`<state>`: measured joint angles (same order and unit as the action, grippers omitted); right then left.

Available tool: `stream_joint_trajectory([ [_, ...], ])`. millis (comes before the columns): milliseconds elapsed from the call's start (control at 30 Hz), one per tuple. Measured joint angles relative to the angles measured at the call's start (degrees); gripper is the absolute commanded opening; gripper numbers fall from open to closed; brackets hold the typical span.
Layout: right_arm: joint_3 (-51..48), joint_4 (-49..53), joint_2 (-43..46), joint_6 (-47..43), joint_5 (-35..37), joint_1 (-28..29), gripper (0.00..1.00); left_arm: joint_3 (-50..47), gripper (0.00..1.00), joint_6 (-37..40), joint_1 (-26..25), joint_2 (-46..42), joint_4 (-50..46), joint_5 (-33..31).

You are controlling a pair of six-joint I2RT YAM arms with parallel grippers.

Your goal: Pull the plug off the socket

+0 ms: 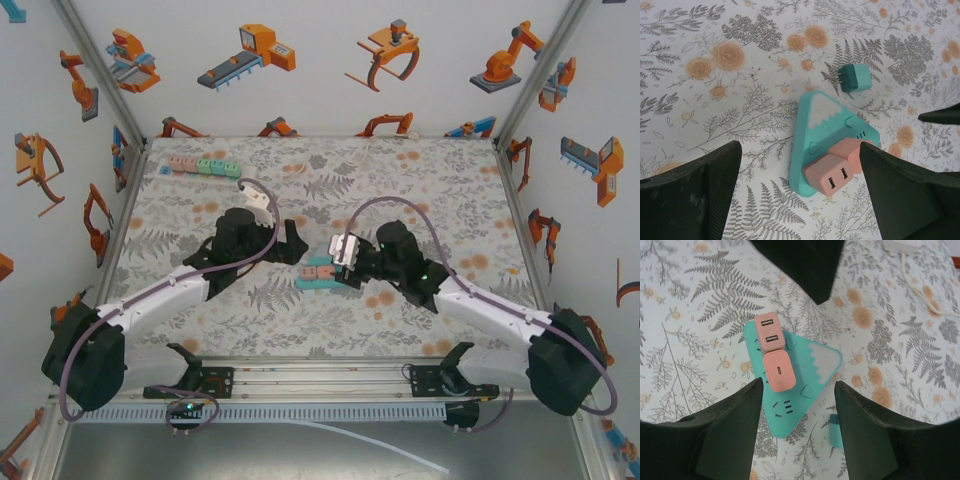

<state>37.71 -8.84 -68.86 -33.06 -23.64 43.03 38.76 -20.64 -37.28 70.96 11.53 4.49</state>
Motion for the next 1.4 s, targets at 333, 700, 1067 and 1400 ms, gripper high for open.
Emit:
stream_joint_trajectory([
  [333,5.66,2.84,-13.31,-10.62,-3.58,1.05,0.5,-0.02,0.92,-1.86,1.53,0.28,-0.55,0.2],
  [700,7.17,4.33,-17.99,-14.43,-4.0,1.11,0.35,3.98,0.83,-5.07,2.01,10.51,-0.85,4.11],
  [1067,7.48,5.25,-17.92,-16.13,-4.48,1.11,0.27,10.51,0.57,-7.04,0.02,22.8,-0.61,8.5],
  [1400,8.15,5.66,-18.49,-16.26,-4.44,1.11,0.27,10.67,0.44,-6.4,-0.35,25.42,-3.41,11.58],
])
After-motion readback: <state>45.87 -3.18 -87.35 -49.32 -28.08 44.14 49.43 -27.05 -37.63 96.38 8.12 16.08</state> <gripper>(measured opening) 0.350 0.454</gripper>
